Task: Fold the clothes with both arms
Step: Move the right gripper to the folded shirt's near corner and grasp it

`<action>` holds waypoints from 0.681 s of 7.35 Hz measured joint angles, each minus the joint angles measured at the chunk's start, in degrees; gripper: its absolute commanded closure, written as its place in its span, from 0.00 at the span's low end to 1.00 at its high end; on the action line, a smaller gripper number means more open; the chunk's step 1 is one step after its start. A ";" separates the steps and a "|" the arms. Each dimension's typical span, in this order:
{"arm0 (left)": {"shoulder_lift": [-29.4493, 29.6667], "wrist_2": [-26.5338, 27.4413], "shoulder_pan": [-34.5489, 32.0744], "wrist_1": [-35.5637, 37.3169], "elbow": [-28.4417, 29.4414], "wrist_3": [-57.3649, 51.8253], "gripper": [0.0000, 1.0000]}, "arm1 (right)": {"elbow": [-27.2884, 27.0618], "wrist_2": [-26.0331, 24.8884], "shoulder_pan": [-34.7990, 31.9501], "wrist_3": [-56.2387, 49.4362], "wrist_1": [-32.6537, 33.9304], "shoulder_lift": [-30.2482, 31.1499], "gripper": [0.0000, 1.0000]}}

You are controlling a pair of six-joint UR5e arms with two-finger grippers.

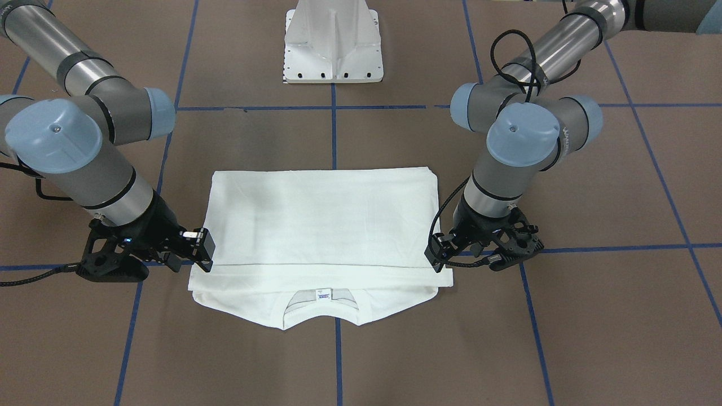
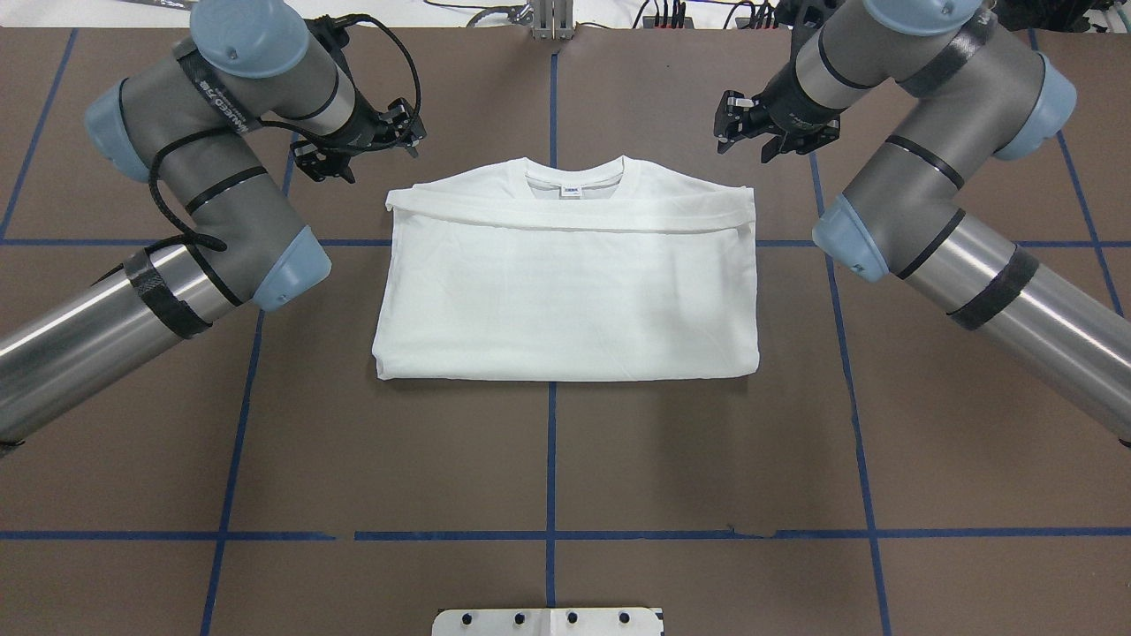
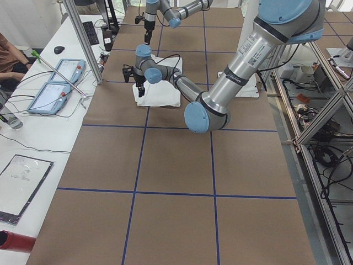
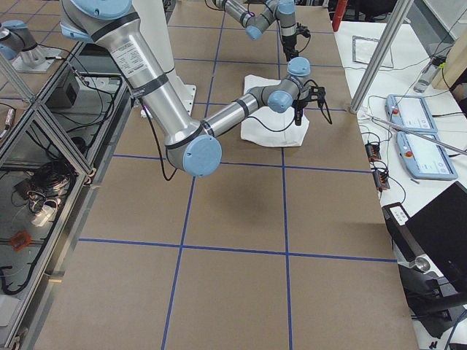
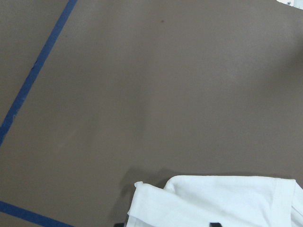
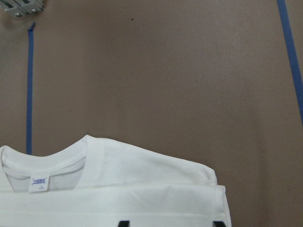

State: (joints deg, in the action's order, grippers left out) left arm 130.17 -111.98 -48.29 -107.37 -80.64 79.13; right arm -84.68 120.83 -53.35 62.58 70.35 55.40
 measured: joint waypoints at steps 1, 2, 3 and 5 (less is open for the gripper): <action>-0.32 0.00 -0.09 0.17 -0.72 -0.02 0.01 | -0.36 0.18 0.04 -0.24 -0.02 0.26 0.00; -1.11 -0.03 -0.17 0.62 -2.60 -0.03 0.01 | -1.77 0.23 0.57 -0.05 -0.02 1.48 0.00; -2.16 -0.12 -0.18 2.05 -5.68 -0.03 0.01 | -5.17 0.18 1.91 0.38 0.12 4.47 0.00; -3.60 -0.22 -0.01 6.38 -11.71 0.02 0.01 | -13.65 -0.03 5.34 3.42 0.45 11.93 0.00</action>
State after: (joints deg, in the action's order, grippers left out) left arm 126.57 -112.20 -48.30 -100.99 -92.35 79.16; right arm -98.33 120.81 -48.01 66.00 70.81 67.32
